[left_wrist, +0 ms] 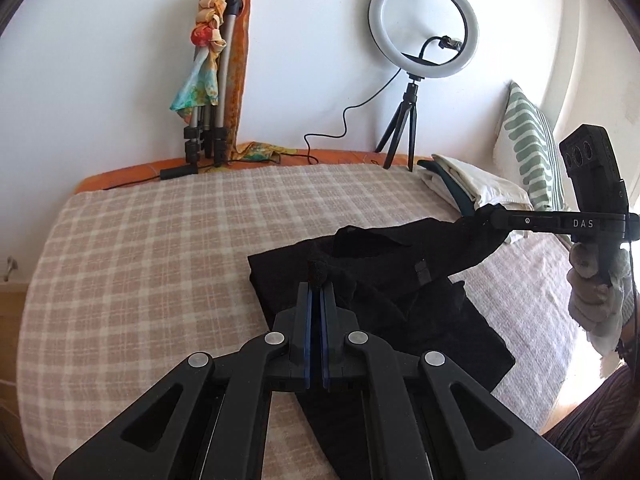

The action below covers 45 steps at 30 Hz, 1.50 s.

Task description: Fold small clothes

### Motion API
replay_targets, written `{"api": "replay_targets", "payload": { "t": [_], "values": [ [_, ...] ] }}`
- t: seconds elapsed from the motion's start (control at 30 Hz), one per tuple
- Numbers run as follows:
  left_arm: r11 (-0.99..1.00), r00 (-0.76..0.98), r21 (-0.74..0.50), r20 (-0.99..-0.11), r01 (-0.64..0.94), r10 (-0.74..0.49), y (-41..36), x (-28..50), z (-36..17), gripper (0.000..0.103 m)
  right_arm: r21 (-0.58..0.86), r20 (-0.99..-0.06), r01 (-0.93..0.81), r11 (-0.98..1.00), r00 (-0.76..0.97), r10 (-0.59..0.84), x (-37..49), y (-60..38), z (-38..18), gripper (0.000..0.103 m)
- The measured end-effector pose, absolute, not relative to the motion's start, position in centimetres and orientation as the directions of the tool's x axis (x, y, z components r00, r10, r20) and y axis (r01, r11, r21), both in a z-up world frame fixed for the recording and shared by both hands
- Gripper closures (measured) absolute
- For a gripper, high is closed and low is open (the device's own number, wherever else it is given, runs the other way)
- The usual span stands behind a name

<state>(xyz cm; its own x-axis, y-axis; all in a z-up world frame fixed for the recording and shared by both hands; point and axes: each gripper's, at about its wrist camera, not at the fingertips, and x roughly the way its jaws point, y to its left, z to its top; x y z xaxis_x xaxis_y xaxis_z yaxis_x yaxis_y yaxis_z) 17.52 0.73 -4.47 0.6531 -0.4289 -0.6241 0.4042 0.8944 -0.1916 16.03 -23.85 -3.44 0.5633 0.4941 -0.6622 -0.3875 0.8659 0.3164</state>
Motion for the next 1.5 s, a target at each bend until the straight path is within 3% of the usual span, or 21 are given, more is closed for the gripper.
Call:
{"api": "replay_targets", "payload": {
  "t": [0.27,0.43,0.63,0.7,0.73,0.77,0.83,0.87,1.0,1.2,1.3,1.37,1.5],
  "values": [
    [0.899,0.653,-0.115,-0.65,0.422,-0.389,0.4,13.0,-6.7,0.101,0.269,-0.68,-0.386,0.882,0.573,0.458,11.7,-24.7,-6.2,0.097],
    [0.881,0.628,-0.067,-0.677,0.468,-0.385,-0.1,11.2,-7.5,0.1,0.16,-0.706,-0.411,0.897,0.588,0.395,9.4,-24.4,-7.1,0.097],
    [0.872,0.584,-0.097,-0.706,0.48,-0.401,1.2,8.7,-7.7,0.096,0.09,-0.736,-0.471,0.877,0.562,0.378,6.4,-24.8,-7.4,0.097],
    [0.867,0.584,-0.119,-0.694,0.484,-0.421,1.8,7.9,-7.1,0.088,0.131,-0.737,-0.461,0.878,0.547,0.397,6.1,-25.7,-7.4,0.097],
    [0.875,0.591,-0.127,-0.691,0.467,-0.416,2.2,7.8,-7.0,0.08,0.176,-0.734,-0.444,0.878,0.535,0.418,6.2,-26.3,-7.4,0.095],
    [0.876,0.586,-0.163,-0.686,0.455,-0.432,2.5,7.9,-6.9,0.08,0.228,-0.729,-0.417,0.88,0.526,0.438,6.5,-27.1,-7.5,0.091],
    [0.868,0.552,-0.266,-0.684,0.42,-0.477,3.1,8.6,-7.1,0.08,0.313,-0.719,-0.343,0.885,0.524,0.457,7.1,-28.3,-7.8,0.056],
    [0.864,0.53,-0.316,-0.69,0.393,-0.493,3.2,9.1,-7.5,0.08,0.351,-0.713,-0.306,0.885,0.526,0.464,7.6,-29.0,-8.0,0.049],
    [0.819,0.431,-0.471,-0.697,0.327,-0.573,2.8,10.3,-9.4,0.08,0.518,-0.694,-0.212,0.829,0.461,0.552,9.0,-30.4,-9.8,0.049],
    [0.811,0.389,-0.499,-0.713,0.304,-0.584,1.7,10.8,-10.7,0.081,0.536,-0.725,-0.192,0.822,0.394,0.565,9.5,-29.3,-12.3,0.049],
    [0.805,0.384,-0.523,-0.708,0.28,-0.593,2.0,11.0,-11.1,0.093,0.529,-0.735,-0.203,0.824,0.377,0.564,9.6,-28.5,-13.0,0.063],
    [0.807,0.39,-0.519,-0.707,0.282,-0.59,2.1,11.2,-11.1,0.098,0.524,-0.738,-0.21,0.826,0.373,0.562,9.7,-28.1,-13.1,0.088],
    [0.808,0.418,-0.508,-0.692,0.296,-0.589,2.6,10.9,-10.2,0.099,0.522,-0.719,-0.222,0.823,0.404,0.565,9.6,-27.9,-12.2,0.095]
  ]
}}
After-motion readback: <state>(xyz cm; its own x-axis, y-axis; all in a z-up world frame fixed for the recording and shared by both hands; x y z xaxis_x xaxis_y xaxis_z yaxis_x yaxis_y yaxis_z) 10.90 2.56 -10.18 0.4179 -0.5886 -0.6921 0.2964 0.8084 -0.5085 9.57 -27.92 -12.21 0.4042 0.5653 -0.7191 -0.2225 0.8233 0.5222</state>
